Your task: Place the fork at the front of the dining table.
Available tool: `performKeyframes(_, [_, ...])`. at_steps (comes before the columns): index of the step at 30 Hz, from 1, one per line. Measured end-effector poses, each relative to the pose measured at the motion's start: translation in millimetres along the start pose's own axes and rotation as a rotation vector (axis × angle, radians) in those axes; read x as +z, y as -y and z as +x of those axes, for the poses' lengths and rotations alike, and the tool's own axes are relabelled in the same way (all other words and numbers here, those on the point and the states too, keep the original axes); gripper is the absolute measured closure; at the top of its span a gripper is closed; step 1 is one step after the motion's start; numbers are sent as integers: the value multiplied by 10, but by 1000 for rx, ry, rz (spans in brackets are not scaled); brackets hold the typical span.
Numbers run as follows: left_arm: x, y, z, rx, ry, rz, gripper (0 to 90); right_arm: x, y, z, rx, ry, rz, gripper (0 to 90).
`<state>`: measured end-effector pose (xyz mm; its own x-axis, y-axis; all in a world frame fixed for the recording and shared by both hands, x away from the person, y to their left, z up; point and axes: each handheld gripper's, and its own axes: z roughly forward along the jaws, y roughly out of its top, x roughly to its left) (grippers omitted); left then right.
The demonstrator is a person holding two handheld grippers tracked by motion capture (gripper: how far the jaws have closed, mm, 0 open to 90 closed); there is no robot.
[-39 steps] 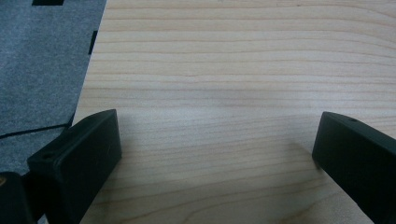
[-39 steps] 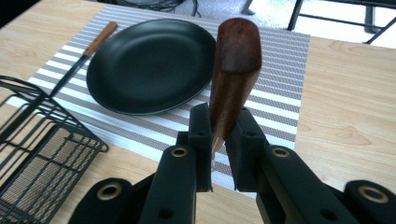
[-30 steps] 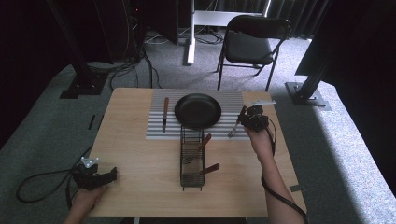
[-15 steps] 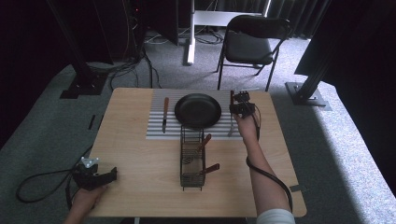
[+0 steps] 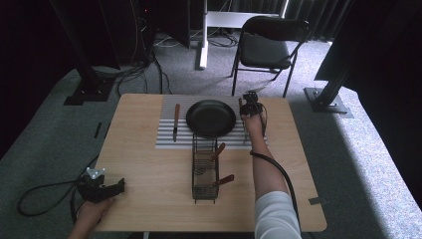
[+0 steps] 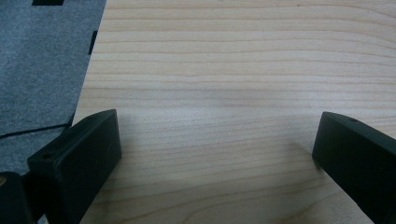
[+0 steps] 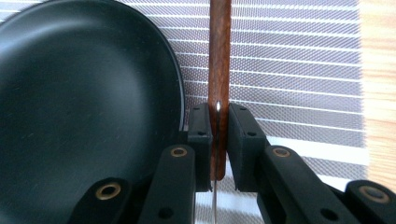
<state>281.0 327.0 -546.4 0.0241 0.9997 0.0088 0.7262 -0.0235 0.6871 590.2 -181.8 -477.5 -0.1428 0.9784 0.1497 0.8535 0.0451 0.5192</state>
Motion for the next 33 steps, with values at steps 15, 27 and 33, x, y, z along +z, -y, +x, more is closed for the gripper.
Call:
performKeyframes(15, [0, 0, 0, 0, 0, 0, 11, 256, 9, 32, 25, 41, 29, 662])
performKeyframes(27, [0, 0, 2, 3, 0, 0, 11, -314, 423, 73, -58, -40, -13, 653])
performKeyframes(33, [0, 0, 2, 3, 0, 0, 11, -344, 683, 60, -101, -18, 20, 741])
